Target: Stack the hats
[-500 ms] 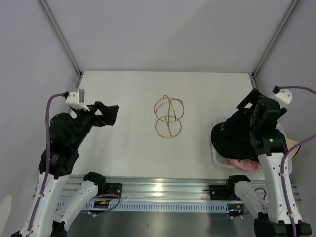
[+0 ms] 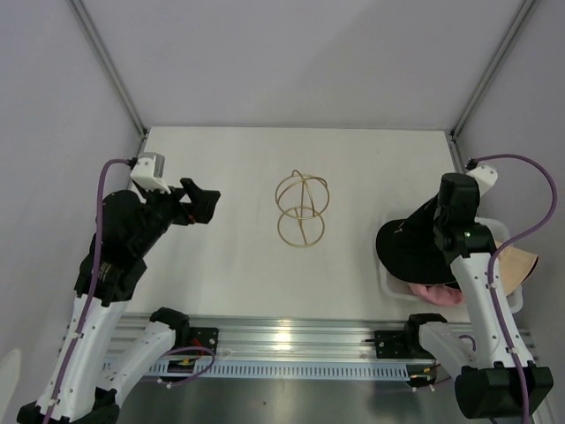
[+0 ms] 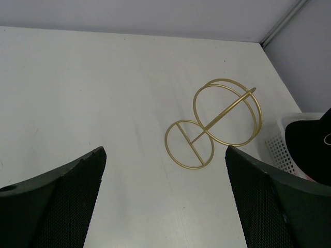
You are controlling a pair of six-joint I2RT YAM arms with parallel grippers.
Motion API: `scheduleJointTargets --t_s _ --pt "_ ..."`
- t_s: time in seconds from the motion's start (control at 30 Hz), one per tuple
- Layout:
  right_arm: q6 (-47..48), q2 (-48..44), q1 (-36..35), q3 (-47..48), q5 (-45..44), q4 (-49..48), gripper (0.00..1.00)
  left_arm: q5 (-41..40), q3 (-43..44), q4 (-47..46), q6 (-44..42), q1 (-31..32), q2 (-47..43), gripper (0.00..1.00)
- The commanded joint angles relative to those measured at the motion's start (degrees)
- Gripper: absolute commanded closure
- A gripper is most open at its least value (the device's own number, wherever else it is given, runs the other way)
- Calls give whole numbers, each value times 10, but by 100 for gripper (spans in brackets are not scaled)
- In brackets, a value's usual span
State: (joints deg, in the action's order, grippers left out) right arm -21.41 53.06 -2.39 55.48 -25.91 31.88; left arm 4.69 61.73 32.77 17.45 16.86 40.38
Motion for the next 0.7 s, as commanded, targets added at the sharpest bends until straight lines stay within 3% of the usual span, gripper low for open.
scheduleJointTargets --t_s 0.0,0.03,0.07,0.17,0.3,0.37,0.67 --pt "-3 1 1 1 -12 -23 84 0 14 -8 -12 0 -7 1" --pt "-2 -1 0 5 -7 -23 96 1 14 -8 -12 0 -7 0" --pt "-2 -5 1 12 -4 -19 100 1 15 -8 -12 0 -7 1" --pt "22 -13 -1 61 47 -23 100 15 16 -9 -13 0 -7 0" --pt "42 9 -15 158 266 -47 100 20 17 -6 -14 -1 2 0" --pt "41 41 -45 218 333 -62 100 19 22 0 -14 -2 7 1" --pt "92 189 -248 380 379 -117 100 26 24 4 -14 -3 20 0"
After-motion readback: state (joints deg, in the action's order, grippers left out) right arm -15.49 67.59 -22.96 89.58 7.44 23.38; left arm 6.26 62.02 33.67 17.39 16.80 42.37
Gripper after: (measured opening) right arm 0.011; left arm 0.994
